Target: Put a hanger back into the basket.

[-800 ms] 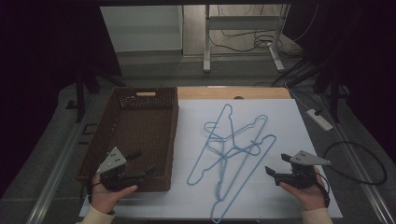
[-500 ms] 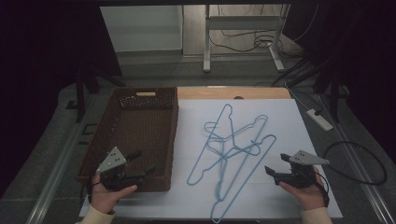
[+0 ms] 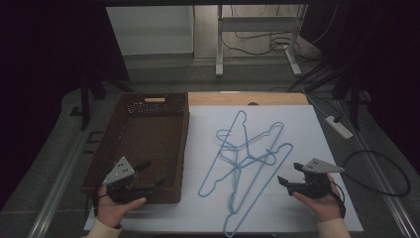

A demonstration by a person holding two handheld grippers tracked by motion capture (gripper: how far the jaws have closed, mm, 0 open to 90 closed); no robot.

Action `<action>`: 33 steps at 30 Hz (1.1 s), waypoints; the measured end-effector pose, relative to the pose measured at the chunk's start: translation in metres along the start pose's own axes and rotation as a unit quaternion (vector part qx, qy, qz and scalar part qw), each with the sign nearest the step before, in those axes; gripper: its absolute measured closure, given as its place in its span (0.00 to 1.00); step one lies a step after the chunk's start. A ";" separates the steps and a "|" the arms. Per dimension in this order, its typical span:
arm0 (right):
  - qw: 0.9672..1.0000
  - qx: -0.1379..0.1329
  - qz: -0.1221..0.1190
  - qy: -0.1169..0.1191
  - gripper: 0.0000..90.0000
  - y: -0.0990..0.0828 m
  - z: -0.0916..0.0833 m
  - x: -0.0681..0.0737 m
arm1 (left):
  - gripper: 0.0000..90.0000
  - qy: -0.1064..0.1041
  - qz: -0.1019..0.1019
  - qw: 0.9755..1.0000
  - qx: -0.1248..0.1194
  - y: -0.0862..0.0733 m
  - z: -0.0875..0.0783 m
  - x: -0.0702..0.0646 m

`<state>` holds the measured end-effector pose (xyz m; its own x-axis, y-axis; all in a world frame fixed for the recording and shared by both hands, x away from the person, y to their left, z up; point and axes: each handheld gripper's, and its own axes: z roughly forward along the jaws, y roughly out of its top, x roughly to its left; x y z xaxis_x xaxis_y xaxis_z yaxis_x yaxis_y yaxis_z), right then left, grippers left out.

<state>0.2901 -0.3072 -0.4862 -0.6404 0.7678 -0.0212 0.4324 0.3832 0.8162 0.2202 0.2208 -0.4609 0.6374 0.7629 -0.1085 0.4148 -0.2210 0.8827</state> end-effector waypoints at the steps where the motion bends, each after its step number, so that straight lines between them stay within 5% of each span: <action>1: 1.000 -0.001 0.002 0.002 0.23 0.001 0.001 0.000 | 0.28 0.000 -0.002 1.000 -0.002 0.000 0.000 0.000; 10: 1.000 0.013 -0.007 0.015 0.23 0.019 0.007 0.009 | 0.28 -0.003 0.002 1.000 -0.002 0.001 -0.001 -0.002; 19: 0.999 0.033 -0.026 0.026 0.26 0.054 0.038 0.015 | 0.28 -0.006 0.001 1.000 -0.004 0.003 -0.001 -0.001; 33: 0.997 0.045 -0.045 0.044 0.26 0.082 0.069 0.021 | 0.28 -0.006 0.002 1.000 -0.003 0.004 -0.001 -0.003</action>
<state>0.3559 -0.2242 -0.4596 -0.7307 0.6817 -0.0377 0.4232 0.4955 0.7585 0.2194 0.2183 -0.4563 0.6470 0.7543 -0.1115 0.4091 -0.2199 0.8856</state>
